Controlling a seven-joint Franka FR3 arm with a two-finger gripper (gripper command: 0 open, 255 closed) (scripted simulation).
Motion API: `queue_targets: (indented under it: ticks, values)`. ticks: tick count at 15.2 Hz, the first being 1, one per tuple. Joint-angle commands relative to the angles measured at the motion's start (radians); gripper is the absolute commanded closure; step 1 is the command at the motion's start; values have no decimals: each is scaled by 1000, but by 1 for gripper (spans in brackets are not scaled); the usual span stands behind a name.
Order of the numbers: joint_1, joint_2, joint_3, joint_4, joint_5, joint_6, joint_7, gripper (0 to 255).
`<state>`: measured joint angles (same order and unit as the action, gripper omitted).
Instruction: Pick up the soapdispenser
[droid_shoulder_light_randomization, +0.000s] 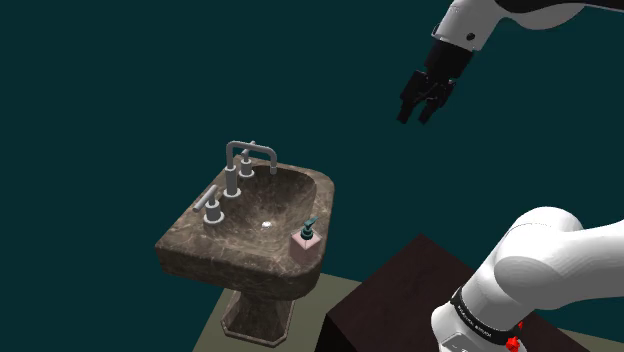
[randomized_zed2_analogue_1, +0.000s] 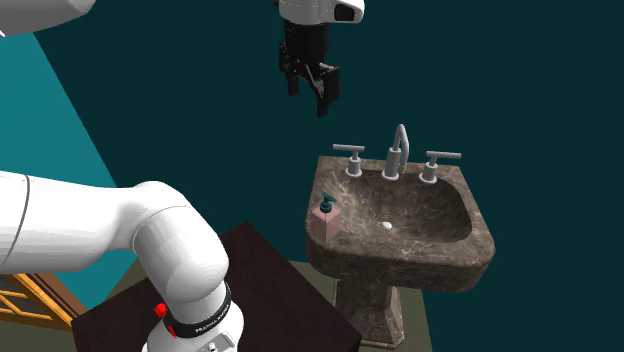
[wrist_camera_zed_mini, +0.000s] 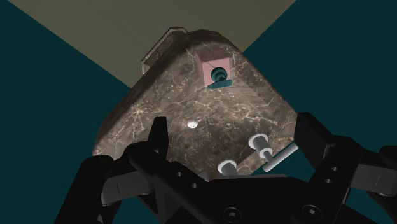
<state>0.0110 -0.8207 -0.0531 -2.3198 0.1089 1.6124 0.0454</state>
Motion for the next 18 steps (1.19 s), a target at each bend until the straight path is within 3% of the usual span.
queue_targets:
  ticks: [1,10,18]
  values:
    - [0,0,0,0,0,0,0,0]
    - [11,114,44,-207,54,316,35,0]
    - [37,330,79,-298,117,620,50,0]
